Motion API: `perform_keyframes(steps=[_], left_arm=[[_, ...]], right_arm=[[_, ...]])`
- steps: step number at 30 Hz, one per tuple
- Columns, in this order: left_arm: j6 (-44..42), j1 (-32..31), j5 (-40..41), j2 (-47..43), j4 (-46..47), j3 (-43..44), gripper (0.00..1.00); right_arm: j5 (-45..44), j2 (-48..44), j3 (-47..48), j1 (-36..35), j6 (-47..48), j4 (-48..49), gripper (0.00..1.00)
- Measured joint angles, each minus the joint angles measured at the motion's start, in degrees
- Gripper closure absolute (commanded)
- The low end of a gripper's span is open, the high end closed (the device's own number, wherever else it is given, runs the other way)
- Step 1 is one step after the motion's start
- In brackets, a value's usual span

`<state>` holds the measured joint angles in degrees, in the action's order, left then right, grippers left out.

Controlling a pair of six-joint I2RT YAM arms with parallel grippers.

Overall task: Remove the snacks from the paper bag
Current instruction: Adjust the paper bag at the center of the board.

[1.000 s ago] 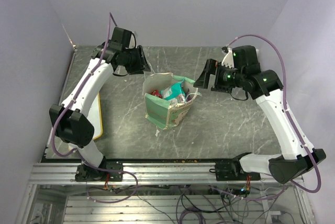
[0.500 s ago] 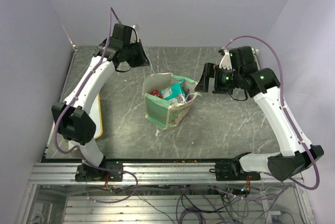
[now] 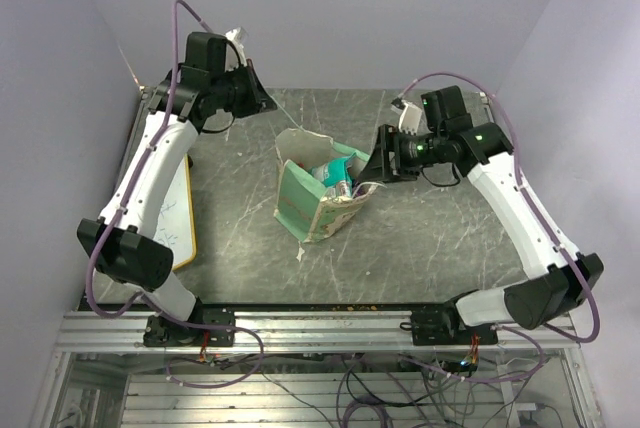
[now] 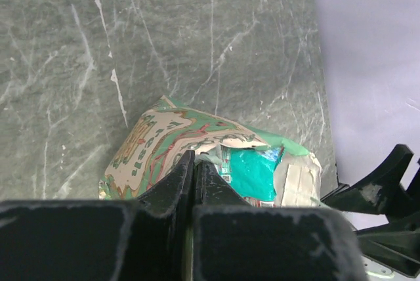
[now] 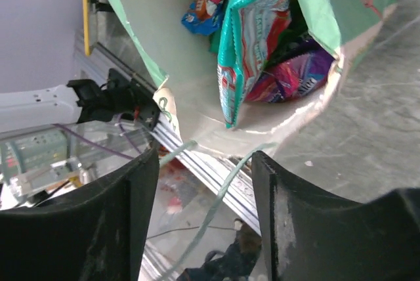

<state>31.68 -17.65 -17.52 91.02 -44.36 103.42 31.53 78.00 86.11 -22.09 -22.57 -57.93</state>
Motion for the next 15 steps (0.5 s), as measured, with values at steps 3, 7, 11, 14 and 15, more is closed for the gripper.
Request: perform_keyframes(steps=[3,7,11,14,15], left_arm=[[-0.2,1.3,-0.2,1.3,-1.6,2.2,0.93],[-0.6,4.6,-1.4,2.3,-3.0,4.3,0.93],[-0.6,8.7,-3.6,2.5,-3.6,5.5,0.93],[-0.5,10.1,-4.7,2.4,-3.5,5.7,0.93],[-0.4,10.4,-5.0,2.3,-3.4,5.7,0.93]], right_arm=[[2.2,2.2,0.0,-1.1,-0.3,0.8,0.43],[3.0,4.4,0.4,-4.4,0.0,0.9,0.47],[2.7,6.1,0.7,-10.2,0.7,1.6,0.68],[3.0,7.5,0.7,-13.8,0.9,2.3,0.82],[3.3,8.2,0.7,-14.5,0.7,2.6,0.86]])
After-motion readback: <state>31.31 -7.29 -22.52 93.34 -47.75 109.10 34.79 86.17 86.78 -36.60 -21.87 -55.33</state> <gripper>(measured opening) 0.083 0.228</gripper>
